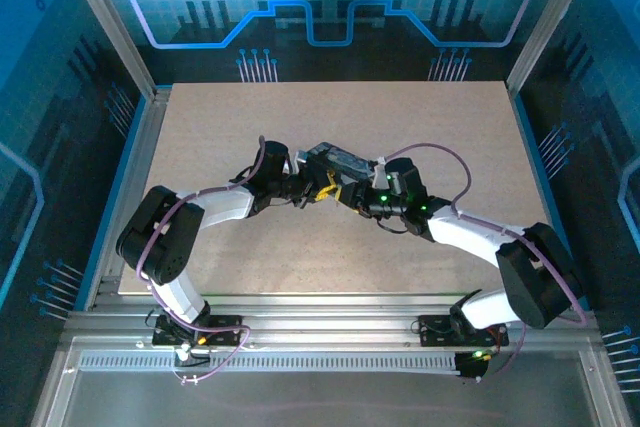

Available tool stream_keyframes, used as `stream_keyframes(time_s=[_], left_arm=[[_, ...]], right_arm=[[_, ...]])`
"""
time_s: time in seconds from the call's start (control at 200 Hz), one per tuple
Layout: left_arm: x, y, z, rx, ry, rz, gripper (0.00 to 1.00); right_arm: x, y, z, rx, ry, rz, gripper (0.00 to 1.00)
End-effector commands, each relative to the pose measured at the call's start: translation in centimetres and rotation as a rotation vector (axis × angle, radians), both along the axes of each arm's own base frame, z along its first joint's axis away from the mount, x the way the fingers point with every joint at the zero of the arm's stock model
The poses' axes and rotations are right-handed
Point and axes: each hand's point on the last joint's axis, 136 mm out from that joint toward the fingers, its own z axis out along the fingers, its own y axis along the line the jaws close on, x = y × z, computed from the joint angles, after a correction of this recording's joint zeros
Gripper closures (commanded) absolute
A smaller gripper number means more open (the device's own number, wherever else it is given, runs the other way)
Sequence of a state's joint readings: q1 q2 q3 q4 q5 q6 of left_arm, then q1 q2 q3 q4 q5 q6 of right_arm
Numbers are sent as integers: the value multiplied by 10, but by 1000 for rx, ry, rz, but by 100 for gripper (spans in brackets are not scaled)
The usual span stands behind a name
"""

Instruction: Unlock the padlock with the key

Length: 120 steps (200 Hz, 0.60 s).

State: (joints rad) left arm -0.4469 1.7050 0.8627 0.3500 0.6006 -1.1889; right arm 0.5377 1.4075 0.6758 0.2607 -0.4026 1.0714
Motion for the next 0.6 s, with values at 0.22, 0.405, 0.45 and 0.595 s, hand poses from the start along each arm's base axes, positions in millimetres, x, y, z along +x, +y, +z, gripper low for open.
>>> stream_keyframes(time_s=[0.22,0.405,0.45,0.595], left_arm=[[0,-8,11,-71,-17,-22,100],[-3,-6,9,-70,-14,-19,100],[-3,-6,8,-71,-13,-17,100],[-2,-5,9,-77,-14,-2,100]], right_arm=[[11,11,-9,84,80,-61,72],[21,9,-18,123,101,-130,81],[22,7,-21,131,115,-151,82],[22,12,-27,211,186,-190,83]])
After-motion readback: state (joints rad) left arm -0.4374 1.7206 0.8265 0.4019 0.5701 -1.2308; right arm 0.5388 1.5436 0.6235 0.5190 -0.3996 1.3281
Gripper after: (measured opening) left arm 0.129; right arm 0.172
